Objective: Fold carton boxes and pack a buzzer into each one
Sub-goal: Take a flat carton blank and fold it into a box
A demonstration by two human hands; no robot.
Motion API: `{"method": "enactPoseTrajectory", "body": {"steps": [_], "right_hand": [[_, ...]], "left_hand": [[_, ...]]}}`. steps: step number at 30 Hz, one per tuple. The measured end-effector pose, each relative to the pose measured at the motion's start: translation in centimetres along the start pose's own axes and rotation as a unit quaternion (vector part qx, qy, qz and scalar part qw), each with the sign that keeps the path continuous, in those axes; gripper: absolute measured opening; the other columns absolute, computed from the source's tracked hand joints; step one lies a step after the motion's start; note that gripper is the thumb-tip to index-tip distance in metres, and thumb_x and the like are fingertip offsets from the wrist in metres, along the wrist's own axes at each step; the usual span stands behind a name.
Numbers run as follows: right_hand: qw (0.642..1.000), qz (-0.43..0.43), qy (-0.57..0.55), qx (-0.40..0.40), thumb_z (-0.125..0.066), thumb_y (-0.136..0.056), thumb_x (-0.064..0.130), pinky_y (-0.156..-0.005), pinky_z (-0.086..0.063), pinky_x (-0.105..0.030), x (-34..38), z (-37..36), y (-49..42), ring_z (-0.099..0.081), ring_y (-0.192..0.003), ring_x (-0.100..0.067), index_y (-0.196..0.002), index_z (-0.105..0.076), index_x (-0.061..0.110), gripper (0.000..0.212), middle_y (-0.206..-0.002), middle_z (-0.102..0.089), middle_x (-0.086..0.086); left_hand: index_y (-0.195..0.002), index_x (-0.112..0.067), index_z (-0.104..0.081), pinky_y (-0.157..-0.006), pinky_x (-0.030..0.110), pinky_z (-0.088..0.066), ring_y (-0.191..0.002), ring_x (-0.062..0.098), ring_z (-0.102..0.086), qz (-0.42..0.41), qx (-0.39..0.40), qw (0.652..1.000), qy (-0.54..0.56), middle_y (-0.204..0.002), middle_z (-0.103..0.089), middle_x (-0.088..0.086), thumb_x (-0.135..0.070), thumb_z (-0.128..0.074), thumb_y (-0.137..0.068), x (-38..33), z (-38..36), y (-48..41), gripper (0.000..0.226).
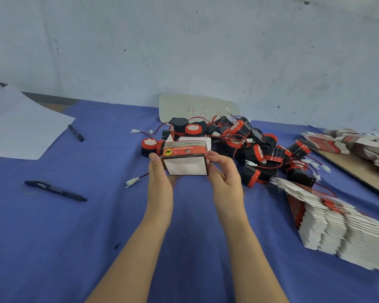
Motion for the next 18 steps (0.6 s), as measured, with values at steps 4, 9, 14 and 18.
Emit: {"method": "enactPoseTrajectory", "body": {"steps": [4, 9, 14, 18], "right_hand": [[0.999, -0.045, 0.023, -0.005, -0.043, -0.100, 0.012, -0.092, -0.048, -0.027, -1.4, 0.1, -0.1, -0.059, -0.108, -0.008, -0.100, -0.056, 0.009, 0.013, -0.121, -0.062, 0.001], [0.992, -0.109, 0.046, -0.037, -0.046, -0.099, 0.035, -0.085, -0.046, -0.012, -3.4, 0.8, -0.1, -0.057, -0.106, 0.001, -0.134, -0.046, 0.016, 0.040, -0.125, -0.058, 0.008], [0.966, -0.124, 0.201, -0.102, -0.051, -0.097, 0.026, -0.058, -0.039, -0.007, -4.1, 2.9, 0.1, -0.057, -0.089, -0.008, -0.107, -0.058, 0.017, 0.014, -0.092, -0.060, 0.013], [0.955, -0.111, 0.245, -0.128, -0.051, -0.095, 0.032, -0.046, -0.033, -0.016, -3.8, 3.5, 0.1, -0.045, -0.059, -0.005, -0.070, -0.052, 0.019, 0.028, -0.064, -0.052, 0.010]], "left_hand": [[-0.105, -0.024, -0.052, -0.092, 0.028, -0.051, -0.102, 0.003, -0.061, 0.013, -0.049, 0.997, -0.061, -0.110, -0.062, -0.007, -0.048, -0.053, -0.093, 0.7, 1.9, -0.4, 0.027], [-0.135, -0.030, -0.034, -0.090, 0.009, -0.045, -0.112, -0.016, -0.050, -0.054, 0.119, 0.968, -0.216, -0.125, -0.053, -0.023, -0.005, -0.064, -0.087, 1.1, -0.9, 0.1, 0.062], [-0.121, -0.027, -0.046, -0.078, 0.010, -0.047, -0.109, 0.007, -0.054, -0.078, 0.110, 0.916, -0.377, -0.116, -0.055, -0.012, -0.009, -0.057, -0.087, 1.5, -1.1, 0.7, 0.040], [-0.101, -0.024, -0.058, -0.055, 0.009, -0.038, -0.084, 0.005, -0.057, -0.058, -0.003, 0.938, -0.341, -0.108, -0.057, -0.004, -0.038, -0.046, -0.097, 0.9, 0.5, 0.1, 0.019]]}}
Point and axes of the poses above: each hand's wrist, its own y-axis away from the middle knuckle, its own z-axis out of the back of the hand, x = y × z, the point moved 8 cm from there along -y, towards the middle knuckle
